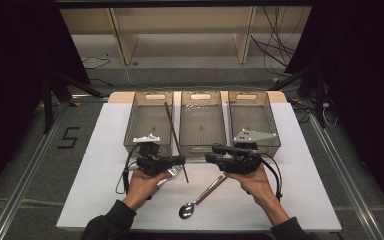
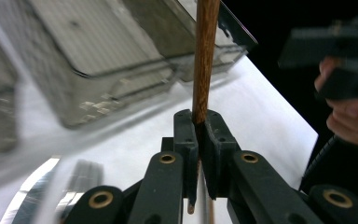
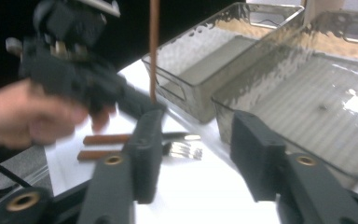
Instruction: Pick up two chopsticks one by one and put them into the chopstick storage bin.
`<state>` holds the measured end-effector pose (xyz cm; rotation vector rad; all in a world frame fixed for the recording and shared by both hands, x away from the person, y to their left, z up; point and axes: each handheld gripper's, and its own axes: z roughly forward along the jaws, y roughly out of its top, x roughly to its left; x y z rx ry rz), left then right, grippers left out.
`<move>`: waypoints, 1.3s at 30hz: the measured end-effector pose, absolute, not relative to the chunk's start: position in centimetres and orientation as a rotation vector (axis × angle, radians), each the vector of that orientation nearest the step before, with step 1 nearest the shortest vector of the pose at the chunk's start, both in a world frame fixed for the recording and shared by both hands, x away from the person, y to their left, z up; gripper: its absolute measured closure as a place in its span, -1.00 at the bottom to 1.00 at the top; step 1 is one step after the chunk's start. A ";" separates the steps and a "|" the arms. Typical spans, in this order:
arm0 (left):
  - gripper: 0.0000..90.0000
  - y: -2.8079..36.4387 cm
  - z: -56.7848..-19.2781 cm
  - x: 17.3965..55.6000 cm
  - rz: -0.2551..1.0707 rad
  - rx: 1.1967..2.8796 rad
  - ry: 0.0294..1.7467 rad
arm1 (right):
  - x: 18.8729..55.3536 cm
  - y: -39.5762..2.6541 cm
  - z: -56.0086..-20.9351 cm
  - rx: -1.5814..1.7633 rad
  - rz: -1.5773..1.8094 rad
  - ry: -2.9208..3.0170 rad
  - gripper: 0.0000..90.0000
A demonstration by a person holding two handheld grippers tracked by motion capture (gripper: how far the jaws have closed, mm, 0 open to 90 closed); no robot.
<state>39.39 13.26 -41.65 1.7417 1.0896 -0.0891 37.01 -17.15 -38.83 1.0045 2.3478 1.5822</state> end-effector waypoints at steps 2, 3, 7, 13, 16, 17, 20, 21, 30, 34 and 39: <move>0.89 14.3 -41.1 39.8 -0.069 1.749 1.095 | 36.6 -17.7 -39.3 1.010 1.563 2.344 -0.03; 0.89 14.7 -40.8 40.0 -0.060 1.748 1.102 | 36.4 -18.0 -39.5 1.000 1.558 2.341 -0.05; 0.89 16.3 -39.9 40.9 -0.037 1.760 1.124 | 35.5 -18.7 -40.3 0.977 1.540 2.340 -0.16; 0.89 18.2 -38.6 42.4 -0.003 1.775 1.156 | 34.3 -19.4 -41.3 0.942 1.482 2.358 -0.27; 0.88 19.1 -37.6 43.1 0.016 1.776 1.164 | 33.8 -19.9 -41.9 0.943 1.474 2.365 -0.31; 0.89 19.3 -37.3 43.3 0.022 1.773 1.168 | 33.6 -20.1 -42.1 0.949 1.476 2.365 -0.33; 0.88 19.8 -36.4 43.9 0.041 1.781 1.174 | 33.3 -20.6 -42.5 0.958 1.464 2.371 -0.36; 0.88 20.0 -36.1 44.1 0.051 1.785 1.175 | 33.2 -20.7 -42.7 0.959 1.460 2.373 -0.36; 0.88 21.1 -34.8 46.9 0.080 1.811 1.231 | 32.6 -21.5 -43.2 0.971 1.445 2.377 -0.37; 0.88 21.4 -34.5 47.9 0.107 1.820 1.249 | 32.5 -21.5 -43.4 0.969 1.441 2.380 -0.37; 0.88 21.4 -35.2 49.2 0.122 1.840 1.293 | 32.4 -21.4 -43.4 0.963 1.445 2.380 -0.40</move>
